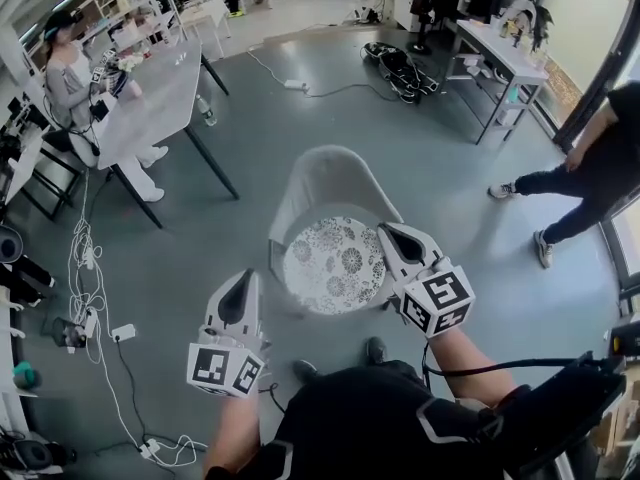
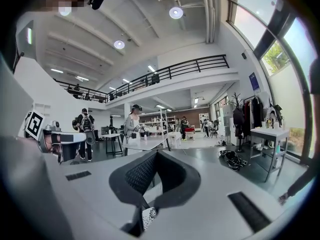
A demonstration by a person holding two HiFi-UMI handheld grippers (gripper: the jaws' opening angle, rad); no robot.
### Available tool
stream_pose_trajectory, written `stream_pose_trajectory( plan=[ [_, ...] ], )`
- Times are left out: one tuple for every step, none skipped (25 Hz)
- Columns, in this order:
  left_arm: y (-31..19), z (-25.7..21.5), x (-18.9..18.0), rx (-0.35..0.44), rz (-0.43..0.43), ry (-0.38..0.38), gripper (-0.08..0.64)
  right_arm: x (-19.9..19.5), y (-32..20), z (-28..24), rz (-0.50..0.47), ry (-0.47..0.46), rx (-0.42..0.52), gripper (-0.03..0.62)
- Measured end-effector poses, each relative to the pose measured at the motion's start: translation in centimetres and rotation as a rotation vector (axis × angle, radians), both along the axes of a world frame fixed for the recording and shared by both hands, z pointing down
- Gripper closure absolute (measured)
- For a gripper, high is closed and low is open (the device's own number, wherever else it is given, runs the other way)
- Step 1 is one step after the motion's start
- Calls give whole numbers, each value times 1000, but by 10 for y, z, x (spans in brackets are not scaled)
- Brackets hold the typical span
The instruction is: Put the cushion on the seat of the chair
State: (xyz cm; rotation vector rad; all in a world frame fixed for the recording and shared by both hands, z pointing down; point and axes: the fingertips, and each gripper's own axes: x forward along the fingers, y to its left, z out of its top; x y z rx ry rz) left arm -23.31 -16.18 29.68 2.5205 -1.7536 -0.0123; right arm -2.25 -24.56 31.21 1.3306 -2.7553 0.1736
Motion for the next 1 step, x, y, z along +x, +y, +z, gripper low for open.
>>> stream_pose_trajectory(
  plan=[
    [0,-1,-2,3,-1,-2,551,-1,0,0,3,-1,0,583]
  ],
)
